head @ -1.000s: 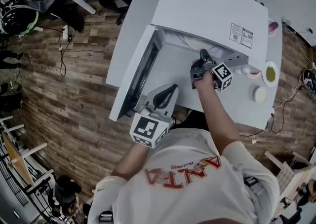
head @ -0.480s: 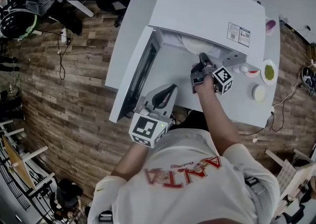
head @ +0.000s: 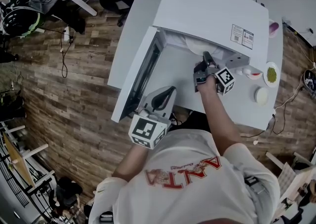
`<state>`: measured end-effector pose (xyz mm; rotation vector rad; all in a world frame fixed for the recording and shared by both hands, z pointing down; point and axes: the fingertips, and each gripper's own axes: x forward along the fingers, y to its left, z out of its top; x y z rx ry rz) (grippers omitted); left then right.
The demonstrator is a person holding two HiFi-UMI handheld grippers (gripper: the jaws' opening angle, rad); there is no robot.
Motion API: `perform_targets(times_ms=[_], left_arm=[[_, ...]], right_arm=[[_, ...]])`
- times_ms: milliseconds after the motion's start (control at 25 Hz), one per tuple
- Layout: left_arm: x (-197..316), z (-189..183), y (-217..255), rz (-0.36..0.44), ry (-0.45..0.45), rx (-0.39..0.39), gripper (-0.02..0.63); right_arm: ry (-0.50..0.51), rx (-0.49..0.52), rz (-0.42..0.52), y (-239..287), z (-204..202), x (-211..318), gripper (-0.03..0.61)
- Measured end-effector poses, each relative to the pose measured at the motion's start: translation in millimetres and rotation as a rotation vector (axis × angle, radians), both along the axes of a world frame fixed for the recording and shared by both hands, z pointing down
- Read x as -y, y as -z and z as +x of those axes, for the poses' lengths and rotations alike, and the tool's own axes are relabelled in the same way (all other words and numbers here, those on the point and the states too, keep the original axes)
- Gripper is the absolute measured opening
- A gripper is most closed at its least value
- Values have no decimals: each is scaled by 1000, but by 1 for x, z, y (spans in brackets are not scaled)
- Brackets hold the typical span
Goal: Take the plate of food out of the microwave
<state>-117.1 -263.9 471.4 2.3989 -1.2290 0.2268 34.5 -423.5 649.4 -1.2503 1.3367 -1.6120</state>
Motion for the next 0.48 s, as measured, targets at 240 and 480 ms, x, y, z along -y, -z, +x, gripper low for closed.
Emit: perform_targets(times_ms=[240,480], left_arm=[[-3,-3,-1,-5,5,0,11],[-6,2,5,16,-12,-11,11]], right_arm=[[13,24,64,4,0,-10,17],[73,32,112,22,-7,-29,17]])
